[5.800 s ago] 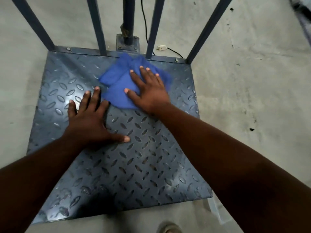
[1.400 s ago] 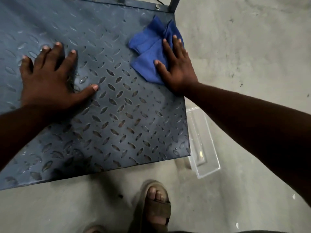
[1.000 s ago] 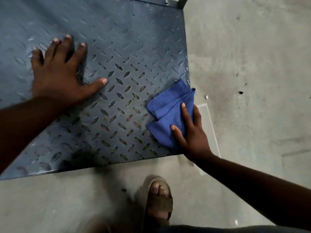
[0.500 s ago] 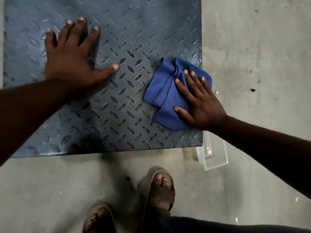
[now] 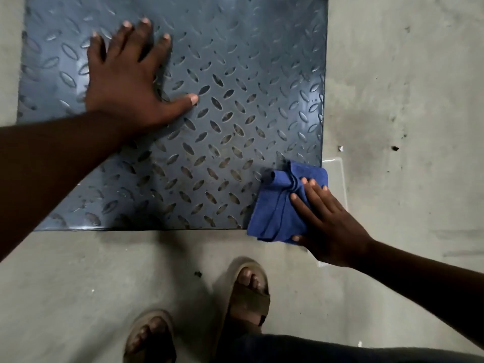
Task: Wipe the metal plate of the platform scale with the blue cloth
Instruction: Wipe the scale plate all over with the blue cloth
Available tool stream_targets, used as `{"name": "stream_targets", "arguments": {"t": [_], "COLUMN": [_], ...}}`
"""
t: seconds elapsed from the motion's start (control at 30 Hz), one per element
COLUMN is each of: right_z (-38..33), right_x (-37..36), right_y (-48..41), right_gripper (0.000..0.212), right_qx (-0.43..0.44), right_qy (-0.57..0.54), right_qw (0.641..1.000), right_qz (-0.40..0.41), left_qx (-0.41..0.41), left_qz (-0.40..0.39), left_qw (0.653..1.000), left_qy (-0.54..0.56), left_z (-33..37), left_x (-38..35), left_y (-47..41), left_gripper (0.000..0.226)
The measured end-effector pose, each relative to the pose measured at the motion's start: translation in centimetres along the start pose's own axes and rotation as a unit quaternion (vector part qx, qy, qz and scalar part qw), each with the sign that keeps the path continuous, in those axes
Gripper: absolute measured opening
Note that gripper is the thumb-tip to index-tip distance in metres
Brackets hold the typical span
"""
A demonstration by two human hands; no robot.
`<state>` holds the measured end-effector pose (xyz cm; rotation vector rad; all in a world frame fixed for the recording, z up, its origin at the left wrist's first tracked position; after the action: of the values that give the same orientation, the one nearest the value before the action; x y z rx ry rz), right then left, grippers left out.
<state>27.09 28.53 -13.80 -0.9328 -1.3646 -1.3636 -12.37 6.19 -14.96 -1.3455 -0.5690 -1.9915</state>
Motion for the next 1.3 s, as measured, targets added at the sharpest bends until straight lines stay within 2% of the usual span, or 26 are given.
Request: {"name": "stream_targets", "arguments": {"t": [0.17, 0.33, 0.5, 0.7, 0.8, 0.9, 0.97, 1.07, 1.2, 1.3], "right_z": [-2.0, -4.8, -11.0, -12.7, -12.1, -12.4, -12.6, -13.5, -17.1, -22.9], "right_x": [0.8, 2.1, 3.8, 4.4, 3.7, 4.1, 4.3, 4.3, 5.2, 6.2], "right_y": [-4.6, -8.1, -14.2, -16.0, -15.2, -15.4, -15.6, -15.8, -17.6, -20.7], "right_gripper": [0.083, 0.082, 0.085, 0.087, 0.085, 0.084, 0.083, 0.079, 0.073, 0.066], "right_qx": [0.080, 0.122, 0.174, 0.162, 0.145, 0.149, 0.150, 0.127, 0.053, 0.018], "right_qy": [0.028, 0.018, 0.010, -0.001, -0.004, -0.011, -0.011, -0.013, -0.025, -0.048], "right_qw": [0.996, 0.992, 0.984, 0.986, 0.989, 0.987, 0.987, 0.990, 0.996, 0.994], "right_qz": [0.004, 0.003, 0.030, 0.040, 0.042, 0.050, 0.054, 0.062, 0.072, 0.091], "left_qx": [-0.001, 0.004, -0.003, -0.008, -0.060, -0.113, -0.080, 0.061, 0.052, 0.032], "left_qz": [-0.002, 0.001, 0.011, 0.009, -0.020, -0.043, -0.017, 0.063, 0.066, 0.084], "left_qw": [1.000, 1.000, 1.000, 1.000, 0.998, 0.993, 0.997, 0.996, 0.994, 0.991], "left_qy": [0.002, -0.004, 0.000, -0.002, 0.011, -0.016, -0.012, 0.033, 0.064, 0.098], "left_z": [0.3, 0.5, 0.2, -0.1, -0.2, -4.2, -7.4, -8.9, -9.5, -10.4], "left_x": [0.2, 0.0, -0.1, 0.6, 0.3, 2.2, 3.7, 4.0, 3.6, 2.8], "left_y": [0.0, 0.0, 0.1, 0.5, 2.0, 6.5, 9.5, 11.3, 10.8, 10.5], "left_gripper": [0.110, 0.108, 0.107, 0.104, 0.094, 0.083, 0.077, 0.068, 0.065, 0.060]}}
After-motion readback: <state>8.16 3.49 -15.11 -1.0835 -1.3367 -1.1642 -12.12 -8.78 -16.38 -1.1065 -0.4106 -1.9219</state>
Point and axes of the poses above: each hand's wrist, its own y-axis away from the middle knuckle, its own x-axis out of the back of the hand, z = x × y, the point moved 2 cm from there along -y, towards the middle knuckle, and after that the axes turned 11 degrees about y, right-handed, at the moved point
